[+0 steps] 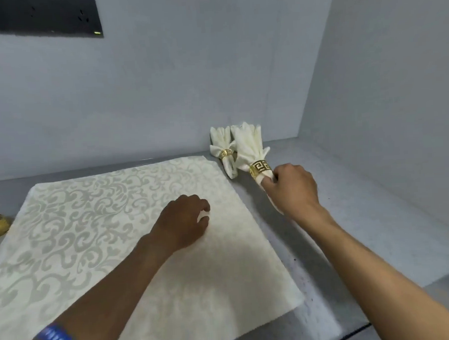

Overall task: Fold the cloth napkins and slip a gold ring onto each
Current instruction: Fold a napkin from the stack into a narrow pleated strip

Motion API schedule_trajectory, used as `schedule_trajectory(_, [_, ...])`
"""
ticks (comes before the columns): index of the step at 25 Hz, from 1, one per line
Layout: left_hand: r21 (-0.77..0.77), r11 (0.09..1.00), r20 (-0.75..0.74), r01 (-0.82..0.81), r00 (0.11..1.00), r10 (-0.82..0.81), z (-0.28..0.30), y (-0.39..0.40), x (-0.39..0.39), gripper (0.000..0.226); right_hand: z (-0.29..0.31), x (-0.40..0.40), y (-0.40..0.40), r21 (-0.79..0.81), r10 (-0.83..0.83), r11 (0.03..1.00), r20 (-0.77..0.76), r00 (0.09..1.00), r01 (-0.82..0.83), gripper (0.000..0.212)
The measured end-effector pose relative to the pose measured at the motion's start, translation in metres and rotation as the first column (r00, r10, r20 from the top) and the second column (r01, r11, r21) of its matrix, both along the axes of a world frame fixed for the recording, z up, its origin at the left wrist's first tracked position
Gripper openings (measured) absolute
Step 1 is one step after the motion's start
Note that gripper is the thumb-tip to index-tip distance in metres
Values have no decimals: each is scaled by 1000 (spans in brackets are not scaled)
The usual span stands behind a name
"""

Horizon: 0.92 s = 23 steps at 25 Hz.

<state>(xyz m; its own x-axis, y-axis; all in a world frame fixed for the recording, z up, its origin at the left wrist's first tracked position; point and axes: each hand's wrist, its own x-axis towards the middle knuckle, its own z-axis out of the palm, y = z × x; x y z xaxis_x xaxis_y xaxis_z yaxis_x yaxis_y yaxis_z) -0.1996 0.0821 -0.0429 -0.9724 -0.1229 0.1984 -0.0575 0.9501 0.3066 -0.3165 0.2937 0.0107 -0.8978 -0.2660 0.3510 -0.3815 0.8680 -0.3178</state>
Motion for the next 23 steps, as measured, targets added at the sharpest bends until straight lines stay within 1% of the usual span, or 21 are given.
schedule_trajectory(2, [-71,996,-18,-50,999,48,-20,-2,-38,33,1,-60,5,52,-53,997,-16,998,53,32])
schedule_trajectory(3, [-93,993,-51,-78,996,73,-32,-2,-43,38,-1,-85,6,76,-76,994,-27,997,77,31])
schedule_trajectory(5, [-76,992,-109,-102,990,93,-47,-2,-45,42,-9,-134,0,93,-116,988,-46,992,120,31])
schedule_trajectory(7, [-69,994,-111,-84,991,76,-53,-5,-50,41,-19,-172,-11,118,-161,979,-43,986,165,31])
schedule_trajectory(10, [-80,994,-118,-75,991,65,-50,-5,-51,37,-39,-204,-34,145,-221,966,27,975,215,25])
schedule_trajectory(13, [-80,994,-109,-71,992,62,-50,-4,-49,34,-55,-221,-48,119,-245,964,37,969,239,22])
schedule_trajectory(16, [-100,992,-102,-81,992,71,-52,-4,-50,32,-63,-231,-52,146,-259,956,28,965,253,22])
schedule_trajectory(18, [-103,990,-113,-94,990,83,-53,-5,-49,30,-64,-236,-50,130,-263,958,33,964,256,27])
schedule_trajectory(19, [-98,991,-124,-96,989,83,-52,-5,-49,29,-62,-235,-48,131,-262,958,35,964,255,34])
schedule_trajectory(21, [-95,992,-132,-88,988,75,-54,-5,-50,30,-59,-220,-43,120,-272,956,31,962,266,47])
schedule_trajectory(23, [-97,992,-119,-85,990,73,-53,-6,-52,33,-60,-184,-39,83,-243,966,-8,970,243,44])
